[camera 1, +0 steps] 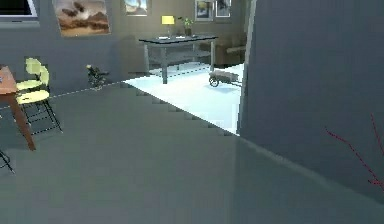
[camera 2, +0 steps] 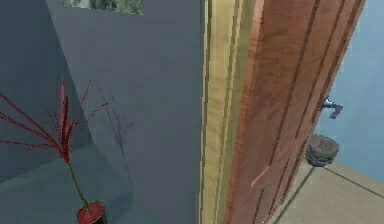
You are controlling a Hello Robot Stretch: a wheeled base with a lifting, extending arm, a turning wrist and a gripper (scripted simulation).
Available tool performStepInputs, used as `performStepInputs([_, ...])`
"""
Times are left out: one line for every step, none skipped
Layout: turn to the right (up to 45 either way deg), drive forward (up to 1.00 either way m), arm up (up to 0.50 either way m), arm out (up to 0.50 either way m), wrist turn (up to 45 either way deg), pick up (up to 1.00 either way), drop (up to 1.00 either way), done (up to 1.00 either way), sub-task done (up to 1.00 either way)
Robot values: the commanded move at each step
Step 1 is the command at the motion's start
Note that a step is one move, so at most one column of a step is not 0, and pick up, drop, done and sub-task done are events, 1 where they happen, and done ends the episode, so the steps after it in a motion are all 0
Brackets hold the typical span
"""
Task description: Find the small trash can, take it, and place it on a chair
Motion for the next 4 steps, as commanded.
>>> performStepInputs([3.0, 0.0, 0.0, 0.0, 0.0, 0.0, 0.0, 0.0, 0.0])
performStepInputs([0.0, 1.0, 0.0, 0.0, 0.0, 0.0, 0.0, 0.0, 0.0])
performStepInputs([0.0, 1.0, 0.0, 0.0, 0.0, 0.0, 0.0, 0.0, 0.0])
performStepInputs([-3.0, 0.0, 0.0, 0.0, 0.0, 0.0, 0.0, 0.0, 0.0])
